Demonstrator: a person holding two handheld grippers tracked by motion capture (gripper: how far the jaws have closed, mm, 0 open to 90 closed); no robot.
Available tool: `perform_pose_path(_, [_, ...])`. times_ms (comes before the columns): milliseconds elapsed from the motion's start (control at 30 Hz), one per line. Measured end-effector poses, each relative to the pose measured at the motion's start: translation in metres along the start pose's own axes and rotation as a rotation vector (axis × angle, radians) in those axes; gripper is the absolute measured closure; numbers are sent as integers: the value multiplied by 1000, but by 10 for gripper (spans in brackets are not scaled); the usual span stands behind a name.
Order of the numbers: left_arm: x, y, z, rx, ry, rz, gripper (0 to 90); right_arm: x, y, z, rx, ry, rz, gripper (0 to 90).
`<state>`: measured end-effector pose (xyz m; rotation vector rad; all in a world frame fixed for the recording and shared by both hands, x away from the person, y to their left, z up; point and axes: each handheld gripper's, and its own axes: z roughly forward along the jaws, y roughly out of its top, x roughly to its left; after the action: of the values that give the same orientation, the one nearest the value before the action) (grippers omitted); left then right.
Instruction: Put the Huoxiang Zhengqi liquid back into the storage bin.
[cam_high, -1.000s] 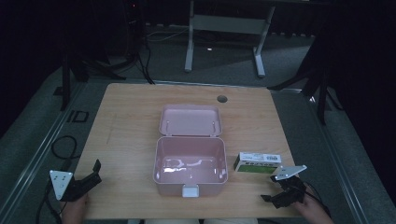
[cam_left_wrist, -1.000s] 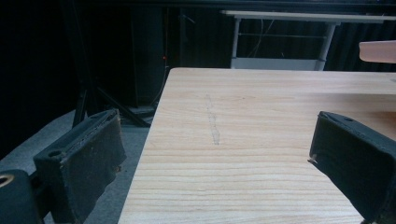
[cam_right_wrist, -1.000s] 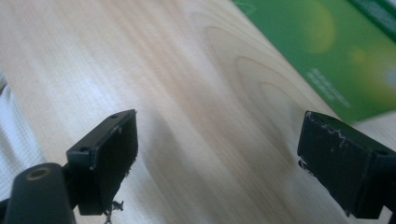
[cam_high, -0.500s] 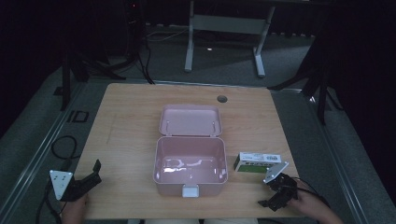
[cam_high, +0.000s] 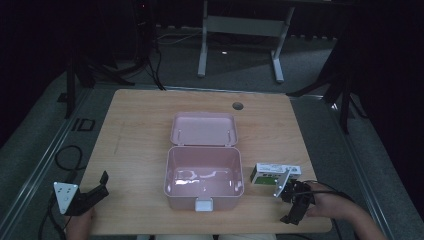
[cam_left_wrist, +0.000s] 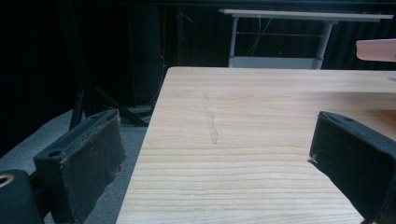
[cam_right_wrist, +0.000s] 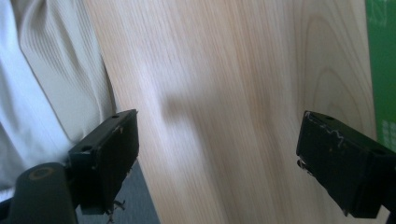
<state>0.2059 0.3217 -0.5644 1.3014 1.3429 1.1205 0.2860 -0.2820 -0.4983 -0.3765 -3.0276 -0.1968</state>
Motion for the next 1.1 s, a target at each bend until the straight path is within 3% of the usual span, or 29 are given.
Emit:
perform_pose_path(67, [0,0,0,0,0,0,34,-1,4,-2,46,-25,-10,130])
perform_pose_path(333, [0,0,0,0,-3,-1,34,-3,17,-10,157,-20,-81,150])
perform_pose_path(767, [0,0,0,1,-7,-1,34,4,30,-18,166,-3,-125,160])
perform_pose_path(1100, [0,0,0,3,-7,1,34,13,39,-58,106,-45,-181,206])
